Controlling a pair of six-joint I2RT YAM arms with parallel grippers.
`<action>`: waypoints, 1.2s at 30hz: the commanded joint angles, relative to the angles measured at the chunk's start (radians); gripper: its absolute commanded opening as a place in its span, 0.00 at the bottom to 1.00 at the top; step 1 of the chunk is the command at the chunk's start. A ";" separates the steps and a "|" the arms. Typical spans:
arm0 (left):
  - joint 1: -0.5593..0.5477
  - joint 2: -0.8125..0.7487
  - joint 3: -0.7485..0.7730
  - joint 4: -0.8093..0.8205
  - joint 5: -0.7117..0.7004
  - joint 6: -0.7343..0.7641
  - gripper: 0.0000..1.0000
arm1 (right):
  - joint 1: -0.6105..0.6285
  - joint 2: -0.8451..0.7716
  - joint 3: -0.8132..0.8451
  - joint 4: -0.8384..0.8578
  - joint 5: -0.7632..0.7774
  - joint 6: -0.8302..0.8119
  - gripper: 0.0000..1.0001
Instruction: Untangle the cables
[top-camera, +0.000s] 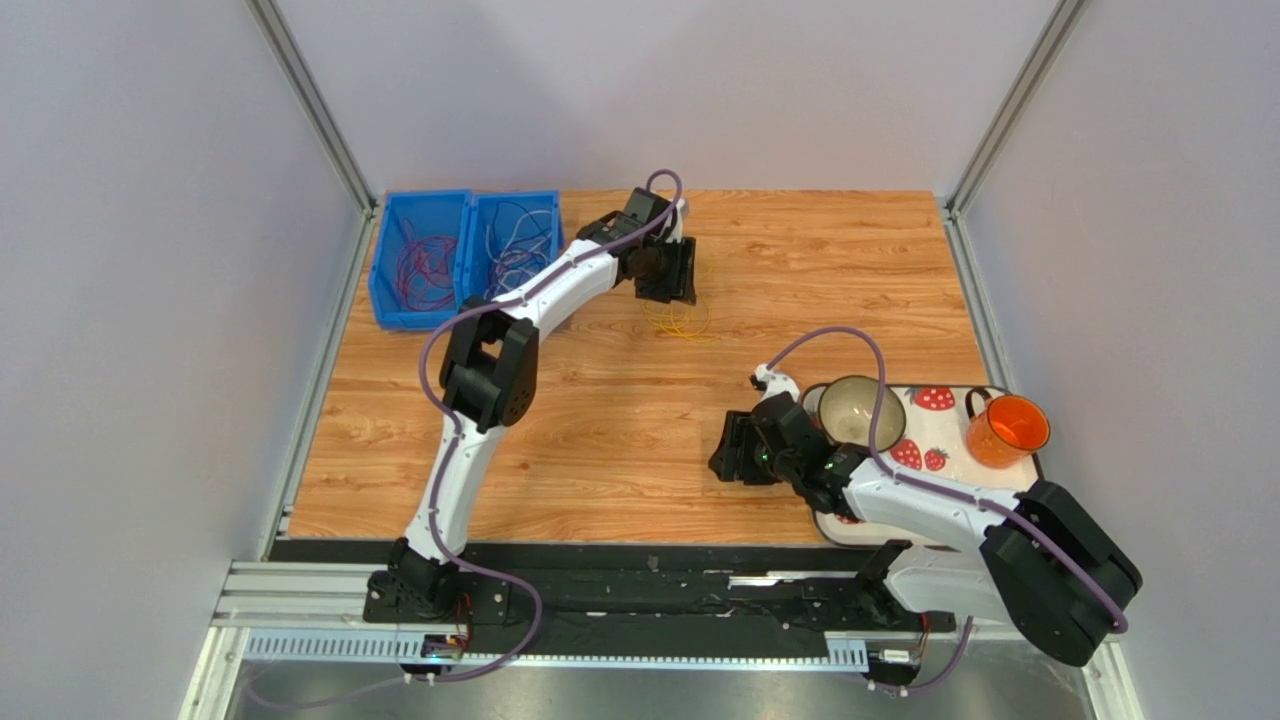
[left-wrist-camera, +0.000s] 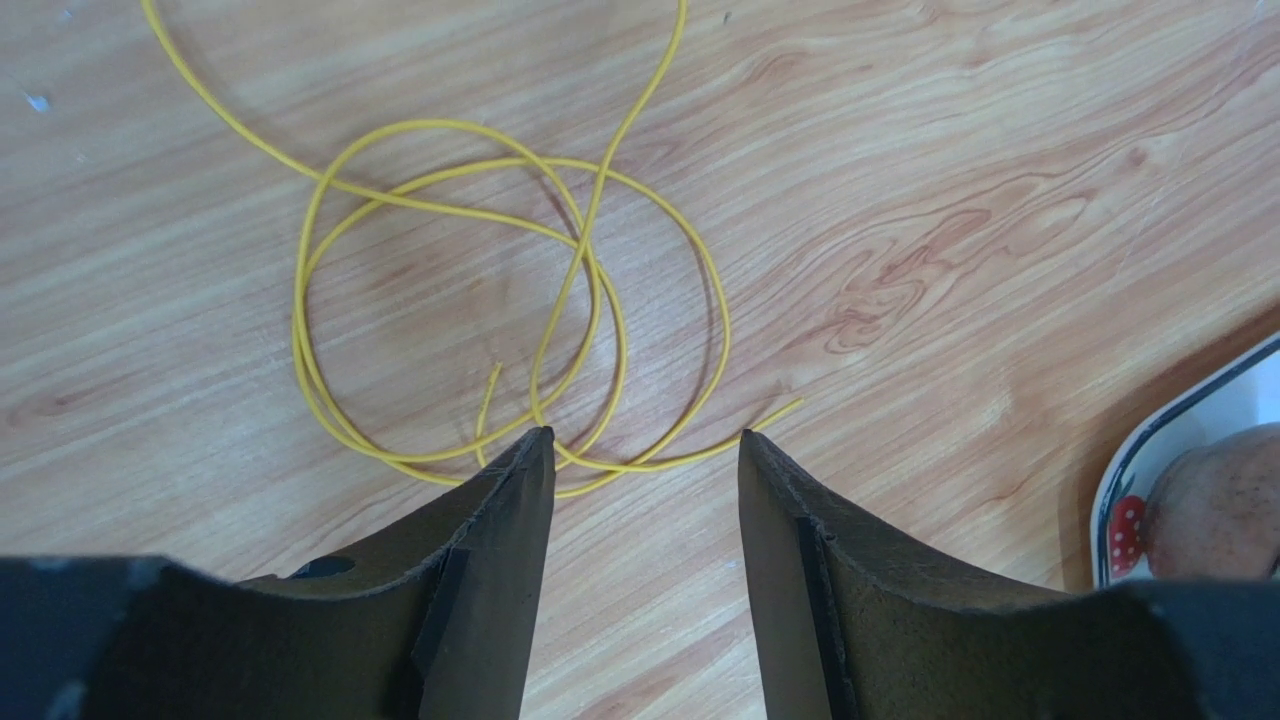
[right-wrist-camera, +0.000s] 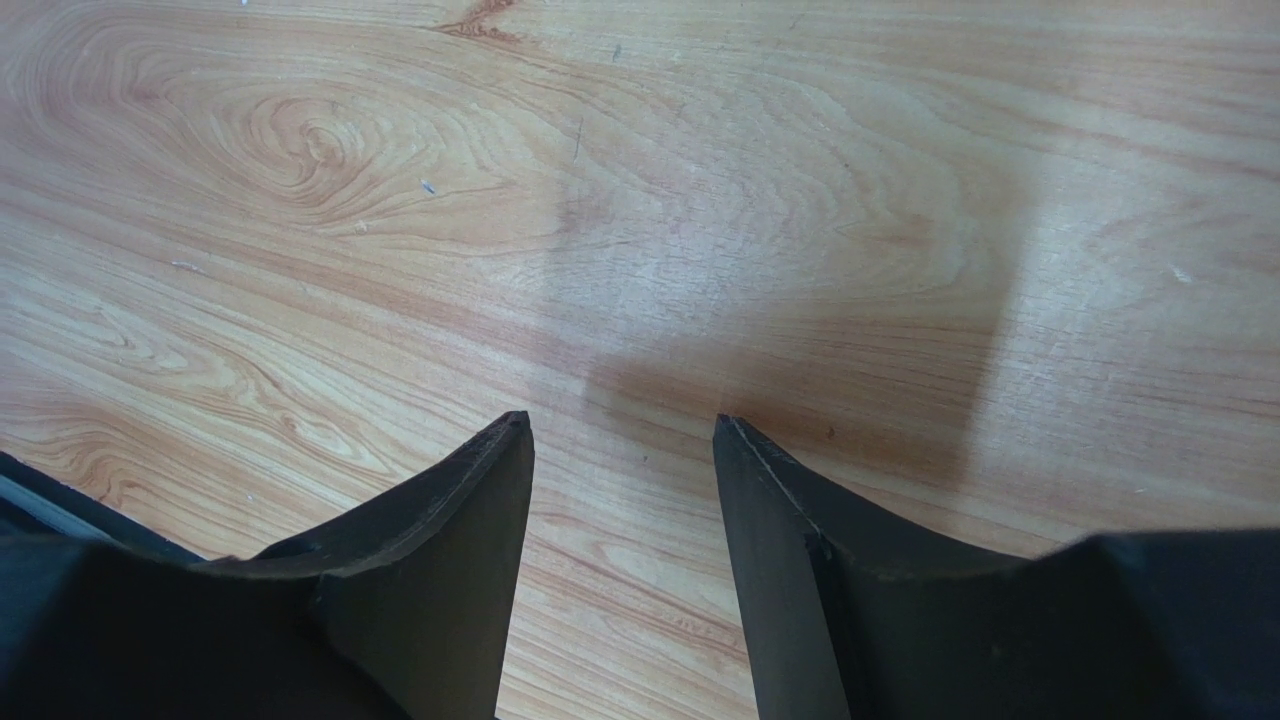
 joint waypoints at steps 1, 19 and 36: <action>-0.002 -0.062 -0.001 0.040 -0.021 0.030 0.57 | 0.000 0.030 -0.009 -0.048 -0.015 -0.015 0.55; 0.014 0.116 0.172 -0.035 -0.022 0.010 0.57 | 0.000 0.034 -0.009 -0.045 -0.018 -0.016 0.55; 0.015 0.145 0.167 -0.041 0.021 -0.014 0.39 | 0.000 0.036 -0.011 -0.043 -0.016 -0.016 0.55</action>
